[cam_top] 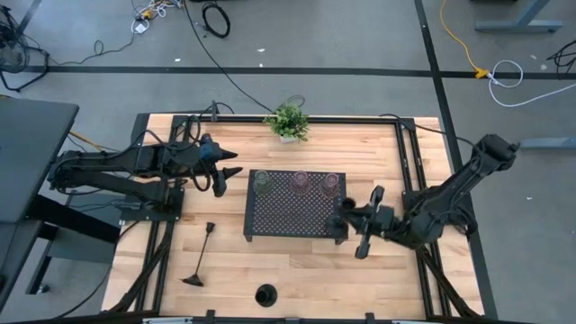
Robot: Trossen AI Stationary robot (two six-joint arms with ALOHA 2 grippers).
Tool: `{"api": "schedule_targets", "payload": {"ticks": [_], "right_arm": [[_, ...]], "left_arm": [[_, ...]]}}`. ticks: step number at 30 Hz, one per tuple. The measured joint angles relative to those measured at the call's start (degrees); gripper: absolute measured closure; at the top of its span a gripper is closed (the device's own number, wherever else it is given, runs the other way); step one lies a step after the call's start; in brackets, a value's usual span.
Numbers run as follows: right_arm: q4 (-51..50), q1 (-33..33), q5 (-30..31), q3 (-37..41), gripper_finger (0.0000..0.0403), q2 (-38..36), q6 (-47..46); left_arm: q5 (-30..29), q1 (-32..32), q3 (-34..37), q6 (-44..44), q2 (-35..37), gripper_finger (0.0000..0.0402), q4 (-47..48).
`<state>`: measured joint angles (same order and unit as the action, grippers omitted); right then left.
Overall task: Pick & Place candle stick holders
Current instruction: Put the right black candle holder on the shelf
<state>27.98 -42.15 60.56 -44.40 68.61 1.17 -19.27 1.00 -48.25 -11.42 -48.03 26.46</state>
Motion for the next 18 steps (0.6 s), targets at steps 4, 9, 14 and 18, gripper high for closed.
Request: {"api": "schedule_targets", "payload": {"ticks": [4,9,14,18], "right_arm": [[4.64,-0.02,1.95,0.00,0.0401,4.30,2.78],[6.92,-0.09,3.49,0.01,0.0401,6.42,4.04],[6.93,-0.09,4.59,0.02,0.0401,7.46,3.89],[6.79,-0.07,4.62,0.02,0.0401,8.13,3.89]], "left_arm": [[-0.01,0.01,0.00,0.00,0.00,0.0177,-0.01],[0.00,0.00,0.00,-0.01,0.00,0.0177,0.00],[0.00,0.01,0.00,0.00,0.00,0.0177,-0.02],[0.00,0.01,0.00,0.00,0.00,0.0177,-0.02]]}}
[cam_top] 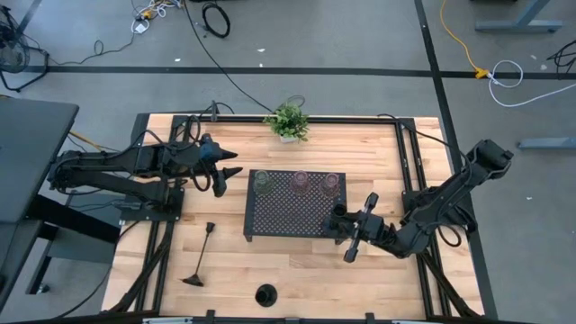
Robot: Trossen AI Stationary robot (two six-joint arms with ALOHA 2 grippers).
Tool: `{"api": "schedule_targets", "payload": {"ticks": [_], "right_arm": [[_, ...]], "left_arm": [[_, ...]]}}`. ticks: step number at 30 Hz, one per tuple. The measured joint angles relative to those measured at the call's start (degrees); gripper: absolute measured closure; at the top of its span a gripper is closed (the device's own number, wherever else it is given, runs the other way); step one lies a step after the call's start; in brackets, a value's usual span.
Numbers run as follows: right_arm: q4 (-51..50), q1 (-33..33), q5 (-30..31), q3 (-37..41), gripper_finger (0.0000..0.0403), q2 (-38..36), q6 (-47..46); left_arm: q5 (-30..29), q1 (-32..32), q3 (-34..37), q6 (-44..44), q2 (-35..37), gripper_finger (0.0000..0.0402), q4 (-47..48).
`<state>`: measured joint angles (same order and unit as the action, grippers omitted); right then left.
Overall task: Pick & Place candle stick holders
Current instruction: Put the right black candle holder on the shelf
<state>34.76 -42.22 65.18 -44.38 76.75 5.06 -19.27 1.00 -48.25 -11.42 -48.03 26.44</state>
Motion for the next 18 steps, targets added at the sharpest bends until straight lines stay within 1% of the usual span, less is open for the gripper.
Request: {"api": "schedule_targets", "payload": {"ticks": [4,11,14,15,18], "right_arm": [[0.00,-0.02,1.99,0.00,0.0401,0.07,-0.02],[0.29,0.45,1.86,0.32,0.0401,0.25,-0.88],[5.15,1.23,2.24,0.94,0.0401,0.40,2.97],[7.92,1.66,1.16,1.21,0.0401,0.30,4.75],[15.68,2.94,-5.28,3.27,0.0401,0.30,9.95]], "left_arm": [[-0.02,0.01,0.00,-0.14,0.00,0.0177,-0.02],[-0.02,0.01,0.00,-0.39,0.00,0.0177,-0.02],[-0.10,0.00,0.00,-0.39,0.00,0.0177,-0.02],[-0.31,0.00,0.00,-0.39,0.00,0.0177,-0.03],[-0.52,0.00,0.00,-0.42,-0.01,0.0177,-0.02]]}}
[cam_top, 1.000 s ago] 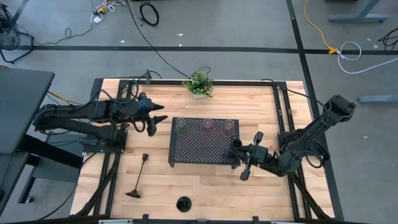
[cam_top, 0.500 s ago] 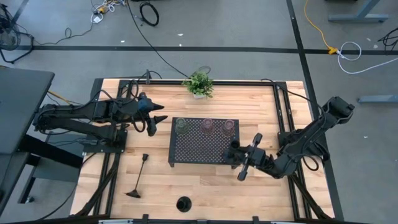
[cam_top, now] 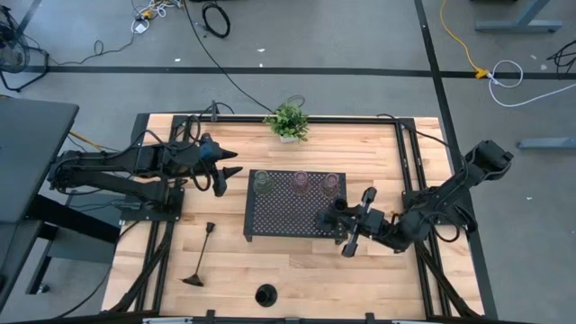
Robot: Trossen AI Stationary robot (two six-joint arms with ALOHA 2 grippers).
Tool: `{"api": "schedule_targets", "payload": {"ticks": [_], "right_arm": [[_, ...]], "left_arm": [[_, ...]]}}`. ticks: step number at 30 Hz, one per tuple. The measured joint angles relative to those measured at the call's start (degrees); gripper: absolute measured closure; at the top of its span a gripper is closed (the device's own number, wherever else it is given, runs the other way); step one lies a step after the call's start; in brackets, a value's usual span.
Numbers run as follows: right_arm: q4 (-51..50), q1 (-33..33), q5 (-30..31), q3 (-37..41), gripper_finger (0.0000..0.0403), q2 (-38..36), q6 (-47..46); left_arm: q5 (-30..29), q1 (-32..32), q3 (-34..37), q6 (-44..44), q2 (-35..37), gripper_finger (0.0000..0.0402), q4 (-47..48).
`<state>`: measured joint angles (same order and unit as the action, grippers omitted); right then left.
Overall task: Pick & Place candle stick holders
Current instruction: Put the right black candle holder on the shelf
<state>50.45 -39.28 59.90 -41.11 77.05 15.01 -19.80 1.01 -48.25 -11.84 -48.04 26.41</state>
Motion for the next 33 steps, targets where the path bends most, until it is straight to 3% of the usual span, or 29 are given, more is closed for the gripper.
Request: {"api": "schedule_targets", "payload": {"ticks": [4,13,33], "right_arm": [[6.69,0.22,1.81,3.22,0.0401,-0.04,2.39],[6.91,-3.49,5.08,3.98,0.0401,-0.30,2.28],[1.11,-0.46,0.90,5.69,0.0401,-0.28,-6.05]], "left_arm": [[0.07,0.01,0.00,-0.83,-0.01,0.0177,0.02],[-0.07,0.01,0.00,-0.57,-0.01,0.0177,0.02],[-0.08,0.01,0.00,-0.99,-0.01,0.0177,0.00]]}}
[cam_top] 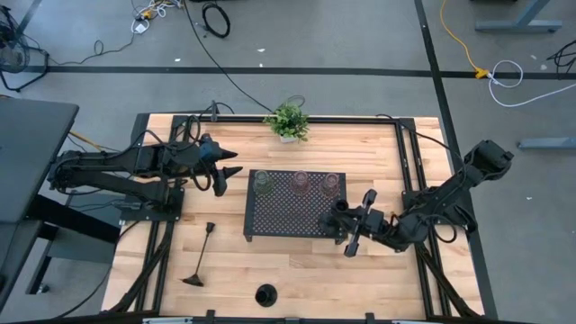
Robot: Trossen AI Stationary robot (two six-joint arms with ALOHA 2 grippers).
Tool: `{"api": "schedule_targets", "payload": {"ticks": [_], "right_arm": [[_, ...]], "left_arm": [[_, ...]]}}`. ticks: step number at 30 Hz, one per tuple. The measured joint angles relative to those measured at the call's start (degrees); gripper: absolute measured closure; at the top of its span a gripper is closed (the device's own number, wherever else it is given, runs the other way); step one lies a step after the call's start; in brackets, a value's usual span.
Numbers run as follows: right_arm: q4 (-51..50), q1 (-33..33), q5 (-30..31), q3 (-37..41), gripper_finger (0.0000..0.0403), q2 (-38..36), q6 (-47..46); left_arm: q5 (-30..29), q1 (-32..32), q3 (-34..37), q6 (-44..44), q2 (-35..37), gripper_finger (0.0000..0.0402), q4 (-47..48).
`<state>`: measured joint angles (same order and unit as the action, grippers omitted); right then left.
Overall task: Pick & Place candle stick holders
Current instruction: Put the right black candle holder on the shelf
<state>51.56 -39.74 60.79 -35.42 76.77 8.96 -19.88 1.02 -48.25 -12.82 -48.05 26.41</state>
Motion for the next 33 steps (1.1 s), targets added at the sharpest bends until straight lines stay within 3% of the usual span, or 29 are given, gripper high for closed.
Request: {"api": "schedule_targets", "payload": {"ticks": [33], "right_arm": [[-1.97,0.98,-0.26,0.00,0.0356,-0.02,-2.50]], "left_arm": [[0.00,0.00,0.00,0.05,0.00,0.0177,0.02]]}}
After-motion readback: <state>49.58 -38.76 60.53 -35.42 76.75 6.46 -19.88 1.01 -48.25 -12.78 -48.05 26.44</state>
